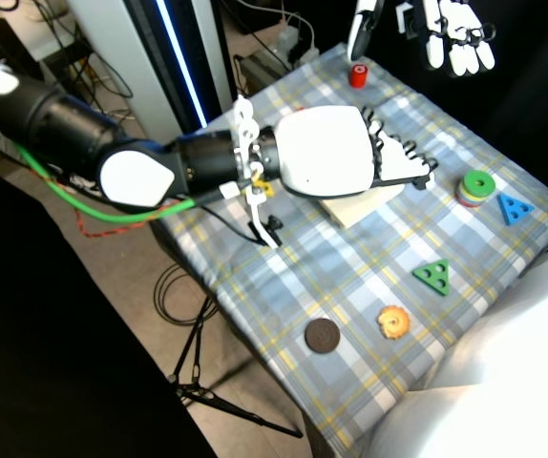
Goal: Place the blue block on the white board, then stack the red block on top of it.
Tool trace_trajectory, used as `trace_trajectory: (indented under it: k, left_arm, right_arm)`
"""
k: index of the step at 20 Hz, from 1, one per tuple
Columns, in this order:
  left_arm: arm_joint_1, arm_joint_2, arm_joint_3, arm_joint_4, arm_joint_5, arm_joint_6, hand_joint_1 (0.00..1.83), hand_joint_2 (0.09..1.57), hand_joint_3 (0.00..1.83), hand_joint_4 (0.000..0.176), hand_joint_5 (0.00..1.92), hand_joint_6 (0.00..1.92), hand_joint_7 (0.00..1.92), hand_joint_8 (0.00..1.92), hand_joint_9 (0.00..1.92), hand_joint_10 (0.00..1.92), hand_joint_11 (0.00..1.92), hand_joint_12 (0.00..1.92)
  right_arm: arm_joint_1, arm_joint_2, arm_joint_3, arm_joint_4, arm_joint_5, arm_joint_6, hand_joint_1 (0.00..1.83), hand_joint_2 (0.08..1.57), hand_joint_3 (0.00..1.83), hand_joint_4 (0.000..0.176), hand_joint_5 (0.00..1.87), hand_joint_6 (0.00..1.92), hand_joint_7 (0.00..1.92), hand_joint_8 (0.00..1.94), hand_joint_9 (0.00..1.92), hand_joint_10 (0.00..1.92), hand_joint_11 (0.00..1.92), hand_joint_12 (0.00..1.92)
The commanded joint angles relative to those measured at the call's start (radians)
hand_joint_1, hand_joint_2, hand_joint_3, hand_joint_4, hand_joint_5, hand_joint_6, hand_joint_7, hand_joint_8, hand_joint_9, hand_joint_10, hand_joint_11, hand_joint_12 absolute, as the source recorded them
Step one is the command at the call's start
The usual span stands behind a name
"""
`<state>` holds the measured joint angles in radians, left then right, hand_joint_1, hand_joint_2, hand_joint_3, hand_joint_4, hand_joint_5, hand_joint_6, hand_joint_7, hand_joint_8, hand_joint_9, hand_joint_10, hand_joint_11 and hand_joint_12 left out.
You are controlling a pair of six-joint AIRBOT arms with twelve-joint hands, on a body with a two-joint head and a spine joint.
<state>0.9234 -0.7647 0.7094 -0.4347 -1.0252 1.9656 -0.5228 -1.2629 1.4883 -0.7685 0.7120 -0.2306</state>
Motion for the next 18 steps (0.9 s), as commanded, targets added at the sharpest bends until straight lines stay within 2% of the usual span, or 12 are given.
trace_trajectory:
  k: [1,4,6,7,8,9,10,13,14,15,17,18]
  left_arm:
    - [-0.014,-0.001,0.002,0.029,-0.119,-0.004,0.72,0.91,0.0,0.176,0.18,0.0,0.18,0.0,0.14,0.0,0.0,0.05]
    - [-0.014,-0.001,0.001,0.024,-0.131,-0.004,0.74,0.9,0.0,0.176,0.19,0.0,0.18,0.0,0.14,0.0,0.0,0.05]
    - [-0.016,0.001,-0.001,0.02,-0.155,-0.007,0.73,0.9,0.0,0.175,0.17,0.0,0.2,0.01,0.15,0.01,0.03,0.07]
    - [-0.018,0.005,-0.002,0.025,-0.172,-0.023,0.73,0.89,0.0,0.173,0.16,0.0,0.21,0.0,0.16,0.0,0.01,0.16]
    - [-0.018,0.009,-0.001,0.031,-0.186,-0.047,0.75,0.89,0.0,0.158,0.15,0.0,0.2,0.0,0.16,0.0,0.0,0.24]
    - [-0.018,0.017,0.001,0.042,-0.209,-0.089,0.72,0.89,0.0,0.124,0.14,0.0,0.17,0.0,0.12,0.0,0.0,0.23]
    - [-0.018,0.026,0.004,0.056,-0.236,-0.138,0.67,0.89,0.0,0.112,0.13,0.0,0.15,0.0,0.11,0.0,0.0,0.23]
    - [-0.005,0.057,0.013,0.099,-0.334,-0.305,0.71,0.86,0.0,0.113,0.11,0.0,0.11,0.0,0.06,0.0,0.0,0.15]
    - [0.008,0.068,0.021,0.115,-0.377,-0.385,0.75,0.83,0.0,0.163,0.06,0.0,0.09,0.0,0.01,0.0,0.0,0.03]
    - [0.032,0.072,0.042,0.134,-0.423,-0.514,0.75,0.83,0.0,0.173,0.01,0.0,0.09,0.01,0.01,0.0,0.01,0.01]
    - [0.073,0.043,0.13,0.163,-0.493,-0.881,0.65,0.86,0.0,0.176,0.0,0.0,0.07,0.0,0.03,0.01,0.03,0.02]
    - [0.087,0.017,0.171,0.166,-0.514,-1.004,0.66,0.85,0.0,0.176,0.0,0.0,0.06,0.0,0.04,0.01,0.04,0.02]
  right_arm:
    - [0.018,-0.001,0.004,0.047,0.084,0.009,0.91,1.06,0.0,0.0,0.81,0.01,0.55,0.0,0.45,0.0,0.0,0.93]
    - [0.018,0.0,-0.007,0.067,0.092,0.01,0.88,1.04,0.0,0.0,0.6,0.0,0.43,0.0,0.37,0.0,0.0,0.87]
    - [0.016,0.031,-0.036,0.124,0.133,0.005,0.84,0.97,0.0,0.044,0.19,0.0,0.2,0.0,0.22,0.0,0.0,0.7]
    - [0.007,0.072,-0.063,0.162,0.15,-0.024,0.79,0.96,0.0,0.056,0.05,0.0,0.1,0.0,0.17,0.0,0.0,0.69]
    - [-0.005,0.1,-0.085,0.195,0.168,-0.048,0.73,0.93,0.0,0.095,0.01,0.0,0.02,0.0,0.03,0.0,0.0,0.29]
    - [-0.033,0.142,-0.112,0.24,0.202,-0.074,0.67,0.9,0.0,0.149,0.0,0.0,0.0,0.0,0.01,0.0,0.0,0.06]
    - [-0.076,0.192,-0.145,0.307,0.261,-0.1,0.65,0.89,0.0,0.17,0.0,0.0,0.0,0.0,0.0,0.0,0.0,0.01]
    - [-0.229,0.315,-0.25,0.52,0.476,-0.198,0.65,0.86,0.0,0.176,0.0,0.0,0.0,0.0,0.0,0.0,0.0,0.0]
    - [-0.283,0.345,-0.287,0.599,0.57,-0.242,0.63,0.88,0.0,0.176,0.0,0.0,0.0,0.0,0.0,0.0,0.0,0.0]
    - [-0.343,0.366,-0.327,0.689,0.685,-0.3,0.64,0.89,0.0,0.176,0.0,0.0,0.0,0.0,0.0,0.0,0.0,0.0]
    - [-0.433,0.371,-0.368,0.807,0.85,-0.375,0.86,0.92,0.01,0.176,0.0,0.0,0.02,0.01,0.0,0.0,0.0,0.0]
    - [-0.465,0.37,-0.382,0.843,0.911,-0.387,0.87,0.94,0.01,0.176,0.0,0.0,0.05,0.02,0.02,0.01,0.04,0.02]
